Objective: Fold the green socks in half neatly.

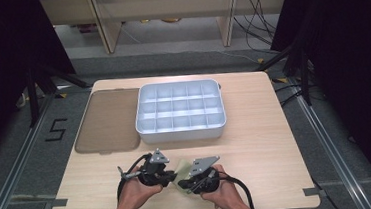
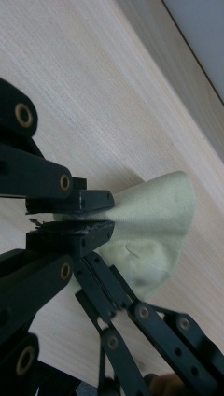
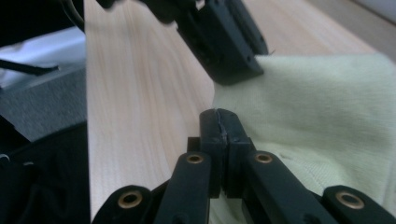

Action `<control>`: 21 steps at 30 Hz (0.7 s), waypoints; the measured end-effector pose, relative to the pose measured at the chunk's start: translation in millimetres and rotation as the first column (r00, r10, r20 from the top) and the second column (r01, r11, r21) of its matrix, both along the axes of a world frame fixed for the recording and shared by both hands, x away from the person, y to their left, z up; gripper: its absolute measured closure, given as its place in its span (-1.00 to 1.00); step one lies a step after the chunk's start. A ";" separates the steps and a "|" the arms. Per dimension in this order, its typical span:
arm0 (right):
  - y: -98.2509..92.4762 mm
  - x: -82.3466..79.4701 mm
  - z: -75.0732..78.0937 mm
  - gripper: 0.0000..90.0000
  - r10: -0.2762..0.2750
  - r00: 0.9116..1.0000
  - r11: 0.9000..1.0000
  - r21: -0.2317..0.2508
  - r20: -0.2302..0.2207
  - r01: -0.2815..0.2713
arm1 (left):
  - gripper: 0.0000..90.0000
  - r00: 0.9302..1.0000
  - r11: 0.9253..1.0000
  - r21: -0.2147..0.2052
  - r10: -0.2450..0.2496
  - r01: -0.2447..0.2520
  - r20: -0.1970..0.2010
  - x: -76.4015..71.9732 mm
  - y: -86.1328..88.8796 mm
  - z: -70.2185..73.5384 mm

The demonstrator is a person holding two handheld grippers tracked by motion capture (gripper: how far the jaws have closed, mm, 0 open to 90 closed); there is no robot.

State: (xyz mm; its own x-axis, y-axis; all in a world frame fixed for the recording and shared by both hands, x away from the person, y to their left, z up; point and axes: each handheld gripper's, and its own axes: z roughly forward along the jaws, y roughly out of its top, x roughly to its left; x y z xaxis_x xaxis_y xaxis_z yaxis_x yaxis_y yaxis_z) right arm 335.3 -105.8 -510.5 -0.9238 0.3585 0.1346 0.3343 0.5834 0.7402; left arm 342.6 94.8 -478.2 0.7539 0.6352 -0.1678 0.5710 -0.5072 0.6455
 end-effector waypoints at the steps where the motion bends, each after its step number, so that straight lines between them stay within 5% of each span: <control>1: 1.6 0.0 -3.0 1.00 -0.003 1.000 1.000 -0.009 0.003 0.003 | 0.85 0.999 1.000 0.006 -0.022 0.022 0.027 1.1 -0.2 0.1; 5: 4.6 -0.2 -4.1 1.00 0.001 1.000 1.000 -0.003 -0.009 -0.001 | 0.85 0.999 1.000 0.001 -0.021 0.021 0.025 -0.4 -0.5 0.7; 8: -0.6 2.8 2.8 1.00 -0.023 1.000 0.999 0.023 0.008 0.023 | 0.85 0.993 0.996 0.032 -0.083 0.080 0.086 4.7 1.6 0.8; 11: -10.7 11.2 10.5 1.00 -0.058 0.997 0.998 0.030 0.051 0.056 | 0.85 0.999 0.999 0.029 -0.022 0.021 0.031 -3.8 -2.4 1.9; 21: -28.1 30.2 7.2 1.00 -0.164 0.984 0.985 -0.042 0.069 0.167 | 0.85 0.998 0.998 0.052 -0.045 0.042 0.053 -9.3 -10.9 5.0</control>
